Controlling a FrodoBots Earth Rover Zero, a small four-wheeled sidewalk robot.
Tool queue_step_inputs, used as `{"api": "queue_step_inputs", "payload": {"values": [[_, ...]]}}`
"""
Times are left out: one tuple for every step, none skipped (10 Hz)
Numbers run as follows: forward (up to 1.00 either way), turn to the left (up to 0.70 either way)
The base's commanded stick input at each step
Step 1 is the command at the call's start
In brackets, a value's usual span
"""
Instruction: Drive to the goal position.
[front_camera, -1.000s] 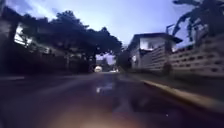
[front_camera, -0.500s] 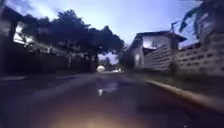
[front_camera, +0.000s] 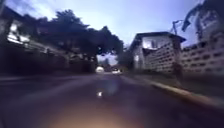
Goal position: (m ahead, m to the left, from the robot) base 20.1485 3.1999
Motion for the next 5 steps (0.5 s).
{"api": "queue_step_inputs", "payload": {"values": [[0.70,0.00],[0.70,0.00],[0.70,0.00],[0.70,0.00],[0.70,0.00]]}}
